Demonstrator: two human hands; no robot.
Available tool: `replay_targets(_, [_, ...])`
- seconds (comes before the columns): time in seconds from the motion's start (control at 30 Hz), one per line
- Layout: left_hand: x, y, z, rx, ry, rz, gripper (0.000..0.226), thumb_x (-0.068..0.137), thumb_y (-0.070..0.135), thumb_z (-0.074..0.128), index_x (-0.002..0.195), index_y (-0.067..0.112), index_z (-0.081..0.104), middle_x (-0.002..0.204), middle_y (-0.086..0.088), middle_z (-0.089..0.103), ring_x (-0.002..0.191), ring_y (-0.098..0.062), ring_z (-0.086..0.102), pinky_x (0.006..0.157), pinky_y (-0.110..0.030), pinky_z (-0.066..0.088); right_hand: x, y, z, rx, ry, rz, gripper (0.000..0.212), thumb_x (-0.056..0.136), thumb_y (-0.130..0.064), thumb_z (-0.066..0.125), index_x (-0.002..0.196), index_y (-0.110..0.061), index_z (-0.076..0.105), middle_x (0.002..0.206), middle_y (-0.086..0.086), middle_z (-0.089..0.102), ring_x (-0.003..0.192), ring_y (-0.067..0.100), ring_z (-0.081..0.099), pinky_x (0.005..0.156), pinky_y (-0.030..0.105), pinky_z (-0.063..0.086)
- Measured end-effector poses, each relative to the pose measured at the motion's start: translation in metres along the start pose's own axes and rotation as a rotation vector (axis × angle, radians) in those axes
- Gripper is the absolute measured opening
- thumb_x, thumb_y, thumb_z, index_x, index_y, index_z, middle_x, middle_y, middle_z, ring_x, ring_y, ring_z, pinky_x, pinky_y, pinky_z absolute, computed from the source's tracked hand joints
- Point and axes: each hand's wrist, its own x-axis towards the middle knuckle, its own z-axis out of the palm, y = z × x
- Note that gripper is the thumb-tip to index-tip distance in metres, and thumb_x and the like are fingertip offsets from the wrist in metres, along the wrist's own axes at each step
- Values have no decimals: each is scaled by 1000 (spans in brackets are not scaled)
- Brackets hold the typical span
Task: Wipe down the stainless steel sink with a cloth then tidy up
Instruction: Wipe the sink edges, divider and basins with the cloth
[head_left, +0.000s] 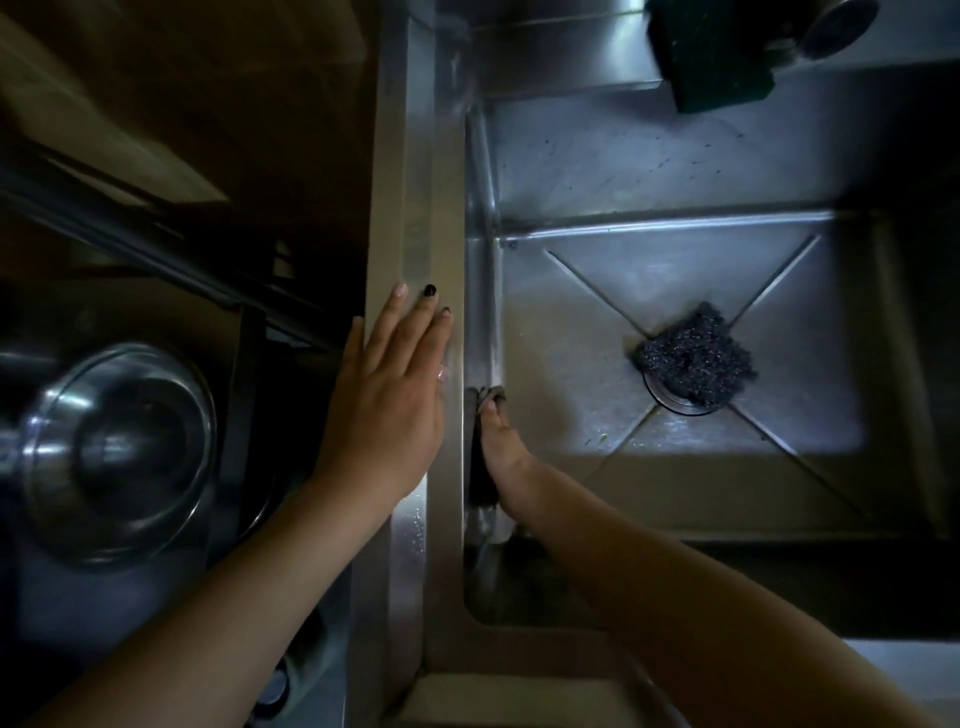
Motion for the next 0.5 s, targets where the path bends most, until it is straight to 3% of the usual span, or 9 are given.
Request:
replay_targets(0.13, [1, 2, -3, 11, -22, -9, 50, 90, 21, 27, 134, 5, 42, 144, -13, 41, 137, -31, 27, 108, -52, 20, -44, 8, 1, 17, -66, -83, 53, 97, -50, 20, 147, -33, 19, 153, 6, 24, 138, 28, 27, 114, 49, 22])
replay_targets(0.37, [0, 5, -6, 11, -47, -24, 53, 90, 24, 22, 136, 5, 41, 145, -13, 38, 139, -30, 24, 110, -51, 18, -82, -15, 4, 186, -127, -510, 64, 88, -55, 32, 147, -31, 22, 154, -11, 22, 141, 3, 17, 119, 36, 12])
replay_targets(0.5, [0, 4, -3, 20, -35, -19, 50, 90, 21, 27, 136, 6, 40, 145, -13, 39, 138, -29, 25, 110, -51, 19, -53, -34, 3, 127, -18, -514, 50, 101, -36, 26, 148, -19, 18, 156, -3, 18, 143, 9, 14, 119, 34, 9])
